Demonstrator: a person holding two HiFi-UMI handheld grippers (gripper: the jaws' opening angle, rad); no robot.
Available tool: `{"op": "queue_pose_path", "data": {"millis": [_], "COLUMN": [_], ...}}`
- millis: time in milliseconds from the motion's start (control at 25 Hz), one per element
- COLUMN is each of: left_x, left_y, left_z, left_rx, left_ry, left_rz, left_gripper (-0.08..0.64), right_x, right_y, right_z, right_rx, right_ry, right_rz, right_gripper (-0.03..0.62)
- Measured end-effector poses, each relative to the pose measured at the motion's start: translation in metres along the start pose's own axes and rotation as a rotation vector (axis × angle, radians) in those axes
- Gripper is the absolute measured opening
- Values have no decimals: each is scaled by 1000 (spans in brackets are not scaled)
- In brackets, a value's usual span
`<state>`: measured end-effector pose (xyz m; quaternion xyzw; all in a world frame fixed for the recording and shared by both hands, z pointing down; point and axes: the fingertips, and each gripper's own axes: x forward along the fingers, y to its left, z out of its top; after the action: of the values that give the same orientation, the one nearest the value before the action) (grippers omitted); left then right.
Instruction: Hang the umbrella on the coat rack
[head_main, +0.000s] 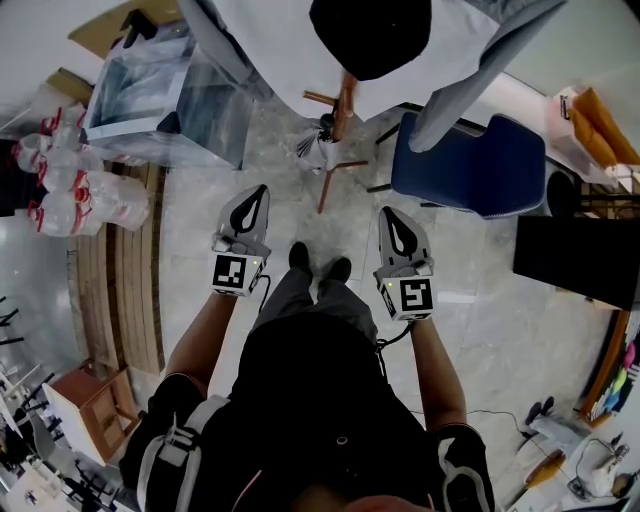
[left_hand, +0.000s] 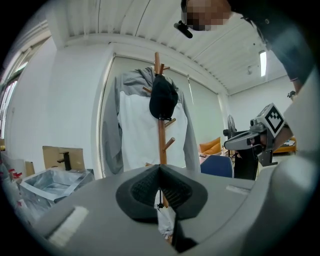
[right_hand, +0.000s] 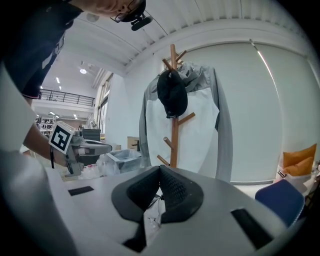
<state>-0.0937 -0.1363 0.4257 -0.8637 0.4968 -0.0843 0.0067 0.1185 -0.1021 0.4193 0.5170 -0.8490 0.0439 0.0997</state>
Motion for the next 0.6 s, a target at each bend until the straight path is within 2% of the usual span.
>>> {"op": "queue_pose_path", "data": {"millis": [160,600], "left_x": [-11,-33], "left_y": [2,7], "left_z": [20,45], "left_rx": [-13,-17], "left_ry": [-19,-27], "left_rz": [6,12], "left_gripper": [-2,-2], "right_x": [-4,-19], "right_y": [-2,-6], "right_z": [4,25], "right_rx": [1,-4], "right_ry": [-10,-40], "right_rz": [-12,-59], "right_gripper": [3,3]}}
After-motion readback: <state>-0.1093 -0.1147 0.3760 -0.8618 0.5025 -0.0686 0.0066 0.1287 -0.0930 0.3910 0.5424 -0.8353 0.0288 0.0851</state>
